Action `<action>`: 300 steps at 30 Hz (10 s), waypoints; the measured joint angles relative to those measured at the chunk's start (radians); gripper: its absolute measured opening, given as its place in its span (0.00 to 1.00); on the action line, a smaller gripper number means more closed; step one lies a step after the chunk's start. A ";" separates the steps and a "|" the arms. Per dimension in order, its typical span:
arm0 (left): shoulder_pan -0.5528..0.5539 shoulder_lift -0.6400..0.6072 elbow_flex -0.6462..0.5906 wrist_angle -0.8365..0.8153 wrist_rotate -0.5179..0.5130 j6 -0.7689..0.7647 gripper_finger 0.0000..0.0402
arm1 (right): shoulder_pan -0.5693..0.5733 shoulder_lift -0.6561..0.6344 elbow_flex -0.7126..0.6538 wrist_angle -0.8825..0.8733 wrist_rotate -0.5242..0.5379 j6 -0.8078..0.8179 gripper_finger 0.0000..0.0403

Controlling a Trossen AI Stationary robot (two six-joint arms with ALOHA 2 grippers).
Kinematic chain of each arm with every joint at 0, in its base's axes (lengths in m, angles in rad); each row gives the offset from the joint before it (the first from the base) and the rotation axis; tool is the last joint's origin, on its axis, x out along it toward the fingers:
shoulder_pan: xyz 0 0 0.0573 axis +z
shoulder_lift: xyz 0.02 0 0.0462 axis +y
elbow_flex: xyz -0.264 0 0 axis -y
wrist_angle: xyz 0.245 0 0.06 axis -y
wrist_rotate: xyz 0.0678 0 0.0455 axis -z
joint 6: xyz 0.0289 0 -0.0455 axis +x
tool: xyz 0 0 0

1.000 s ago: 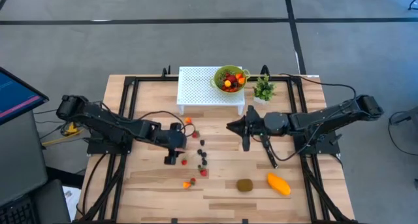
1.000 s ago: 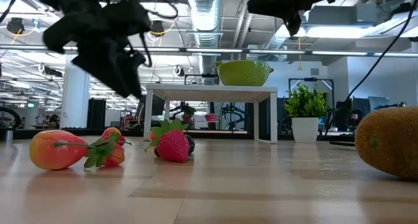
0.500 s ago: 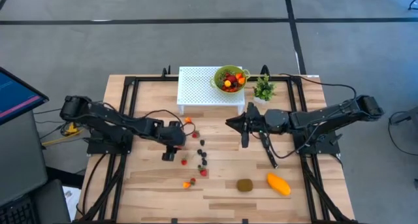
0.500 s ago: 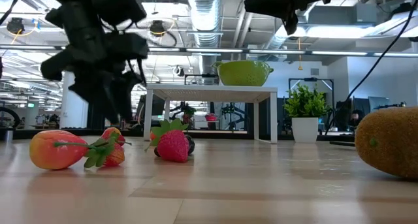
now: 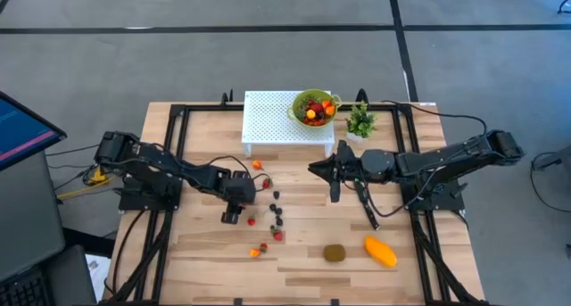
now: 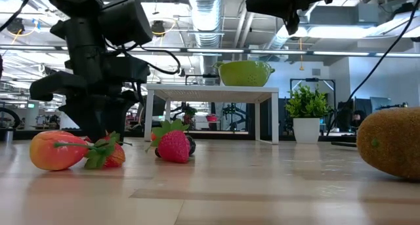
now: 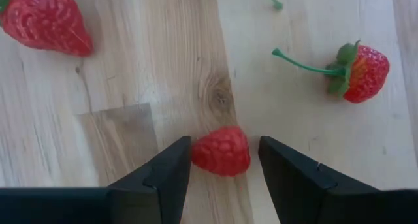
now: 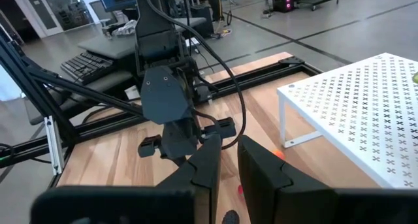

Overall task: Pick & Place Fruit
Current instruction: Put the red raspberry into the green strainer bowl, then put the red strawberry into the green strainer bowl

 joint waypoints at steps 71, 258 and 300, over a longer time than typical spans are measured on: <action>-0.077 -0.166 0.070 0.962 -0.275 1.119 0.31 | -0.015 0.238 0.000 0.396 -0.111 0.207 0.50; -0.266 0.123 0.155 0.052 -0.021 0.323 0.66 | 0.024 0.098 0.000 0.141 -0.103 0.105 0.30; -0.136 0.124 0.122 0.003 0.055 0.360 0.25 | 0.027 0.098 0.000 0.138 -0.103 0.104 0.30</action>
